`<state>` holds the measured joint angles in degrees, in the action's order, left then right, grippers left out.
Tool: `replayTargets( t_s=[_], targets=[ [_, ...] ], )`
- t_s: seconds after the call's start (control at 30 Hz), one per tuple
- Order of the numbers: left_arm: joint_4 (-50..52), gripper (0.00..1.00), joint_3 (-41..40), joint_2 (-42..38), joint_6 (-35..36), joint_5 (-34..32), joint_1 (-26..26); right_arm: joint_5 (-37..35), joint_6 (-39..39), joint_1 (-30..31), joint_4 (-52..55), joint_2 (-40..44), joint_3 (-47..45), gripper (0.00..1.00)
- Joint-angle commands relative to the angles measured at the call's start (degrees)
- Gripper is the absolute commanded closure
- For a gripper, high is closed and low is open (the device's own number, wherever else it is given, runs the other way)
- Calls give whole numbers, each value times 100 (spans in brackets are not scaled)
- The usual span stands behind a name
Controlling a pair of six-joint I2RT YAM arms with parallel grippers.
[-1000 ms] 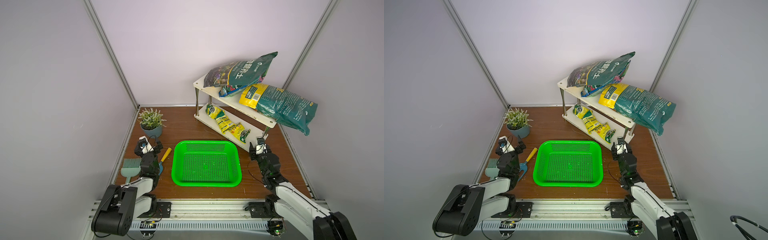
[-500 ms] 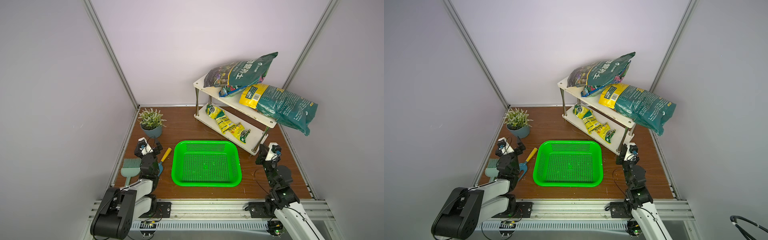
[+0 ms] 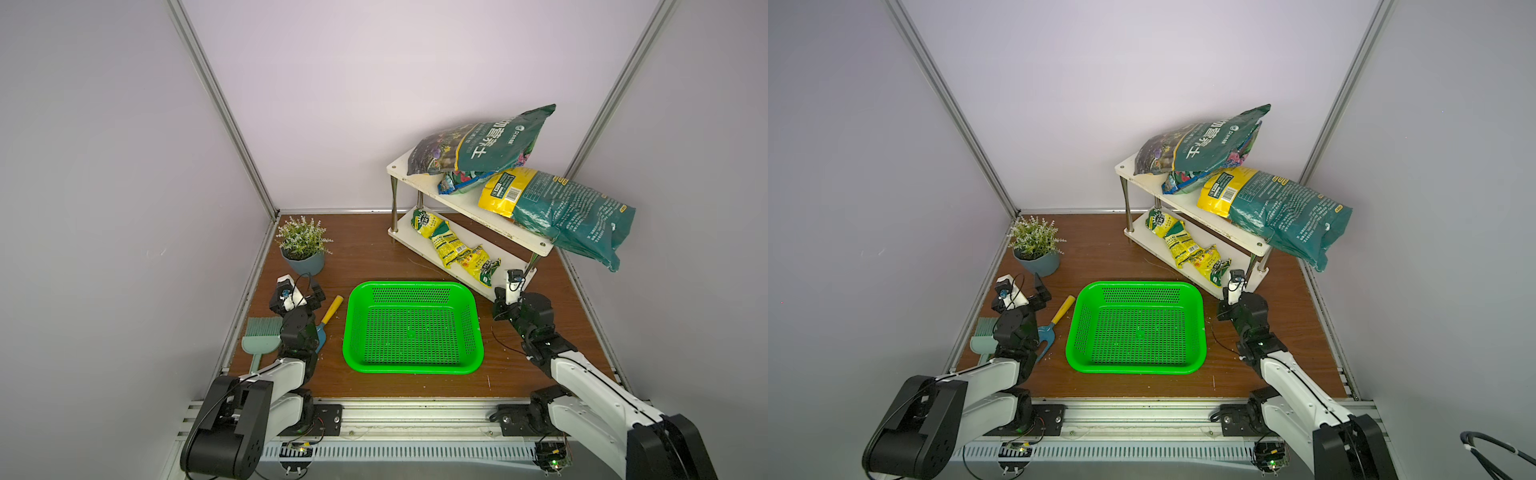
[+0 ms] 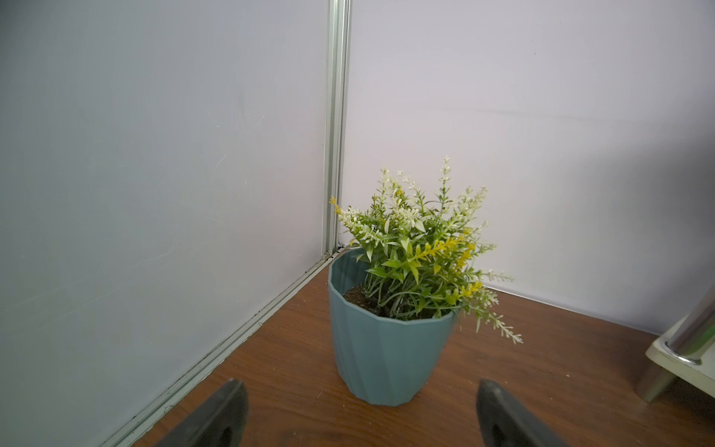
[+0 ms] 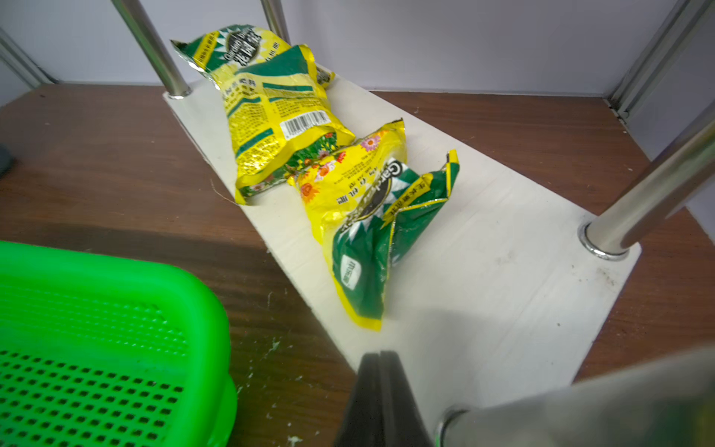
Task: Take down the fertilizer bag from the shelf
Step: Adjust the shelf at the center of the board.
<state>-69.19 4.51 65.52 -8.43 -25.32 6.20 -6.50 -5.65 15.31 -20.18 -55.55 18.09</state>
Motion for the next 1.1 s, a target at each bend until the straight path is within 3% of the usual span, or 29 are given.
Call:
replayTargets(
  t_s=[0.0, 0.27, 0.43, 0.63, 0.9, 0.93, 1.0, 1.07],
  targets=[
    [11, 4, 18, -1, -1, 41, 40, -525, 109, 7, -317, -230, 256, 95],
    [10, 3, 36, 13, 8, 54, 40, -983, 264, -50, -760, -715, 321, 95],
    [11, 3, 30, 12, 8, 74, 40, -1096, 361, -185, -839, -1595, 691, 97],
    [14, 3, 80, 64, 41, 62, 40, -1089, 457, -364, -816, -2440, 1159, 99],
    [10, 2, 163, 152, 66, 90, 40, -969, 486, -512, -583, -2961, 1584, 98],
    [15, 2, 175, 171, 74, 97, 40, -824, 499, -499, -595, -2874, 1541, 87],
    [15, 2, 177, 172, 78, 98, 40, -818, 471, -430, -767, -2519, 1340, 48],
    [10, 1, 149, 140, 53, 96, 39, -836, 428, -332, -1040, -1942, 1005, 23]
  ],
)
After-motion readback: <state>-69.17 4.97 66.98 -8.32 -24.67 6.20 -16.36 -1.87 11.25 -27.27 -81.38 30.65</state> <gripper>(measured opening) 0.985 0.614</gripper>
